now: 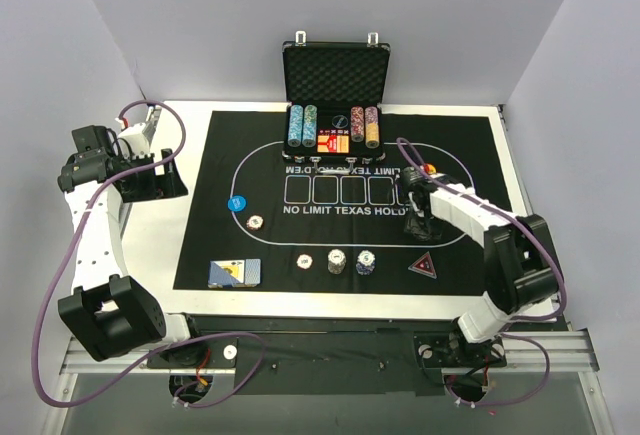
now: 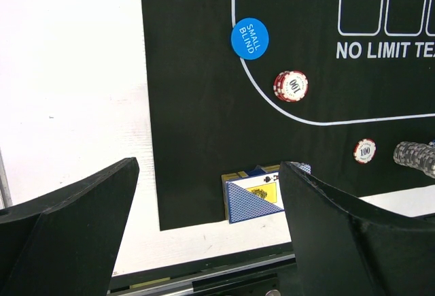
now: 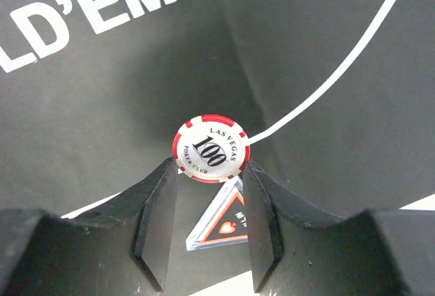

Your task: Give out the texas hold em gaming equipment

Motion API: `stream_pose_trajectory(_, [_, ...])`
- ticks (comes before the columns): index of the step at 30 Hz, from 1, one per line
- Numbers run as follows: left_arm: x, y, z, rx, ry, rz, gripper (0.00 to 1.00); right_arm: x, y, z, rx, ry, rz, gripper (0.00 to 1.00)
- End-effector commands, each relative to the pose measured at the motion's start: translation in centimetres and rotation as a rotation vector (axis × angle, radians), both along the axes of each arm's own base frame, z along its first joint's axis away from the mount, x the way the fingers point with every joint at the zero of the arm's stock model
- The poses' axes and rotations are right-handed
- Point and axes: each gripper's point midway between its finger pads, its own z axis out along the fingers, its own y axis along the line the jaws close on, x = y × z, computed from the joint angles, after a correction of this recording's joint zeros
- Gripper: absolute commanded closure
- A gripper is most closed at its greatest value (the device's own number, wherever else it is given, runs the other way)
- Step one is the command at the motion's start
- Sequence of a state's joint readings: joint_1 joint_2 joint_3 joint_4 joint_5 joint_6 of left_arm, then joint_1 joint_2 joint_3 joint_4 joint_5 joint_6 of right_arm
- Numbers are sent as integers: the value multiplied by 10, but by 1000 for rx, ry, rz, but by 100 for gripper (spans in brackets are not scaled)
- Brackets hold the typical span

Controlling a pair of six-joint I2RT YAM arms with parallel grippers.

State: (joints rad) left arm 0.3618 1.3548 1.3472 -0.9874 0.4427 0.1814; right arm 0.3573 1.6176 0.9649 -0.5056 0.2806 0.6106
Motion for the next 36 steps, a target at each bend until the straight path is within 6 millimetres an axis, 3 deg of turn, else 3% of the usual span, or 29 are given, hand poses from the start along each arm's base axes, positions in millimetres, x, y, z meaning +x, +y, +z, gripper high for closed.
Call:
stream_pose_trajectory(1, [5,2,14,11,-51,-12,4,0,-26,14,-48,-94,-136,87])
stream_pose_trajectory(7, [5,2,13,13,-49,-17,4,-6,-42,5,-54,-80,-203,81])
stream_pose_trajectory(12, [4,2,13,19,-51,-21,4,-10,-42,-2,-46,-64,-211,59])
stream_pose_trajectory(19, [3,2,12,22,-50,-22,4,2,-31,29,-17,-158,-179,47])
stream_pose_trajectory(23, [3,1,12,11,-51,-20,4,12,7,59,42,-231,-44,44])
stream_pose_trajectory(29, [3,1,7,5,-36,-19,4,10,118,106,260,-260,344,44])
stream_pose_trajectory(32, [2,0,7,4,-36,-18,4,-13,165,110,283,-206,557,41])
stream_pose_trajectory(36, [2,0,7,5,-33,-17,4,-36,200,103,303,-138,727,34])
